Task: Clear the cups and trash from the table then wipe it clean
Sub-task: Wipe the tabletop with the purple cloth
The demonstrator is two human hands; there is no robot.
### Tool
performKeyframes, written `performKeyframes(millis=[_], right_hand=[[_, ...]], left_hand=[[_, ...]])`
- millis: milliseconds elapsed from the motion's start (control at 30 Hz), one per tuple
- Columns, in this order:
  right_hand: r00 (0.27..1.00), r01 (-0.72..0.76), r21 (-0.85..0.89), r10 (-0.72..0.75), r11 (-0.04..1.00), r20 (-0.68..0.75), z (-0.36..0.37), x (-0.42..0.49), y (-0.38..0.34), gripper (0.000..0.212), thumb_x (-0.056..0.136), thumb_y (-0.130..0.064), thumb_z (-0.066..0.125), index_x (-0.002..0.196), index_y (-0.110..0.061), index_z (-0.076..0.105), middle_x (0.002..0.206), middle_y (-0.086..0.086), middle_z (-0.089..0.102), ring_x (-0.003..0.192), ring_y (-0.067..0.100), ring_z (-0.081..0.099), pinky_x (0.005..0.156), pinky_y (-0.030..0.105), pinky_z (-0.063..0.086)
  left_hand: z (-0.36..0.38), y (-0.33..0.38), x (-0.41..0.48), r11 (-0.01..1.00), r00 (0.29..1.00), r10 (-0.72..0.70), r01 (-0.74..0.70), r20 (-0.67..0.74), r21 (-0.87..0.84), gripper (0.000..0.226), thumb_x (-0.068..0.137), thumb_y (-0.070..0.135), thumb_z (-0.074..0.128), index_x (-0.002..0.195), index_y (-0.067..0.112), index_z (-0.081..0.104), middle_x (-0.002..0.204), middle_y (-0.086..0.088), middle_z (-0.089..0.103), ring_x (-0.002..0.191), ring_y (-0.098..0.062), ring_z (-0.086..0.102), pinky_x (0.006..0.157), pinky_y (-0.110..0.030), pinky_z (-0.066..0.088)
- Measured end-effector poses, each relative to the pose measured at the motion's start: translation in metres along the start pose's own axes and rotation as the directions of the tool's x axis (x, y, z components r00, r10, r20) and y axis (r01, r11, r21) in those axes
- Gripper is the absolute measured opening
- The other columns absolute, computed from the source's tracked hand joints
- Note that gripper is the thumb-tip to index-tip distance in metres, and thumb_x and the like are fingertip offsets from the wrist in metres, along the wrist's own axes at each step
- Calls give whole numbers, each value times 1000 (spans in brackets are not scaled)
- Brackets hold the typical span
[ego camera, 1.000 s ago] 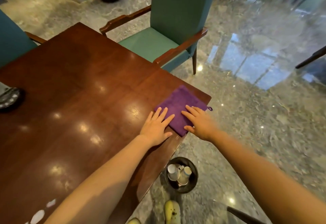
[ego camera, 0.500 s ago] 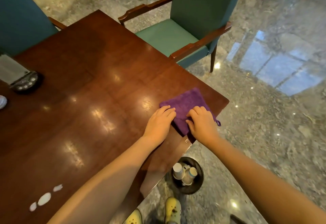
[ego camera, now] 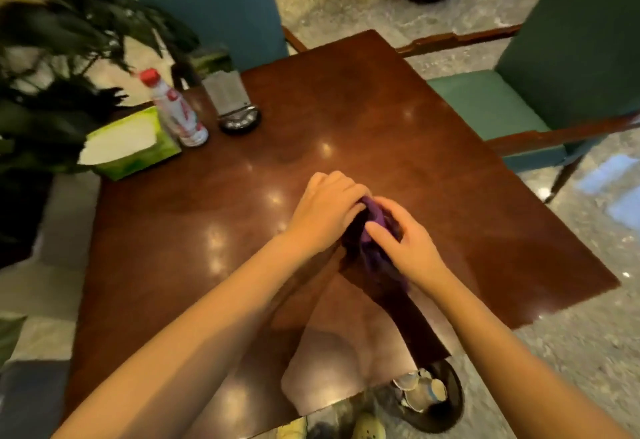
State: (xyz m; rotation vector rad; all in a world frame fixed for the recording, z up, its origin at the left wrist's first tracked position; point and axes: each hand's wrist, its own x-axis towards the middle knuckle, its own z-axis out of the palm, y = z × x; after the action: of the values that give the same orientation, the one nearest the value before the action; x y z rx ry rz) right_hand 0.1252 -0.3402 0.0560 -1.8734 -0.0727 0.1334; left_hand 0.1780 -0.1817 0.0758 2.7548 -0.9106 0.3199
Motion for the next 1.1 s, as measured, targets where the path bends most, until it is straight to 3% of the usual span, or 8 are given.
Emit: performKeyframes(millis=[200,300,467,767,867,967,1033,1100], right_hand=[[959,275,-439,-211,856,188,62,51,-48,25,88,-15,59,111,-13,67,107,6,72,100,23,65,79,19,39],[938,331,-467,-231,820,259,103,77,-67,23,89,-21,57,109,-17,68,109,4,72,104,24,64,87,32,45],[896,416,-463,-267,783,355,163,119,-95,23,89,-21,58,109,-16,69,113,4,71,108,23,62,91,33,45],[862,477,-393,-332,786,382,256,164,-110,27,86,-14,61,112,-16,69,113,3,71,108,20,63,95,33,47],[830,525,-466,-308,712,465,266,157,-74,29,84,-12,63,111,-15,69,113,8,70,109,27,62,96,39,48],[736,563,-513,-110,647,668,264,141,-41,28,84,-28,65,109,-18,69,125,3,64,120,23,55,104,33,39],[645,629,-530,-1,568,764,270,131,-28,43,85,-51,53,115,-21,65,131,-1,58,124,19,49,107,31,34],[645,680,-536,-60,500,762,284,130,-22,61,85,-60,32,126,-21,57,137,2,52,130,23,42,111,33,30]], left_hand=[[-55,-71,-63,964,962,-263,265,75,-18,21,90,31,52,108,26,63,102,4,66,104,-18,51,82,-33,26],[-76,-117,-97,926,916,-375,376,140,23,25,85,30,61,110,25,64,106,2,67,107,-21,53,87,-38,34],[-106,-192,-144,814,817,-559,573,144,-91,20,81,20,68,99,13,70,99,-7,71,94,-24,61,78,-31,42],[-113,-276,-180,777,766,-629,623,-130,-92,15,80,4,63,92,10,70,94,-9,68,93,-26,58,85,-31,39],[-71,-275,-207,808,809,-585,574,-60,-134,17,71,1,61,84,9,69,88,-12,68,86,-33,59,78,-26,33],[-25,-262,-236,784,808,-577,588,115,-200,20,72,2,55,85,11,68,91,-10,68,90,-32,57,84,-31,40],[-3,-254,-252,772,810,-555,586,189,-247,25,72,6,48,85,10,69,93,-9,69,91,-27,56,87,-31,41],[1,-249,-263,742,802,-573,595,169,-308,27,71,5,50,88,10,70,97,-8,69,96,-22,56,95,-14,34]])
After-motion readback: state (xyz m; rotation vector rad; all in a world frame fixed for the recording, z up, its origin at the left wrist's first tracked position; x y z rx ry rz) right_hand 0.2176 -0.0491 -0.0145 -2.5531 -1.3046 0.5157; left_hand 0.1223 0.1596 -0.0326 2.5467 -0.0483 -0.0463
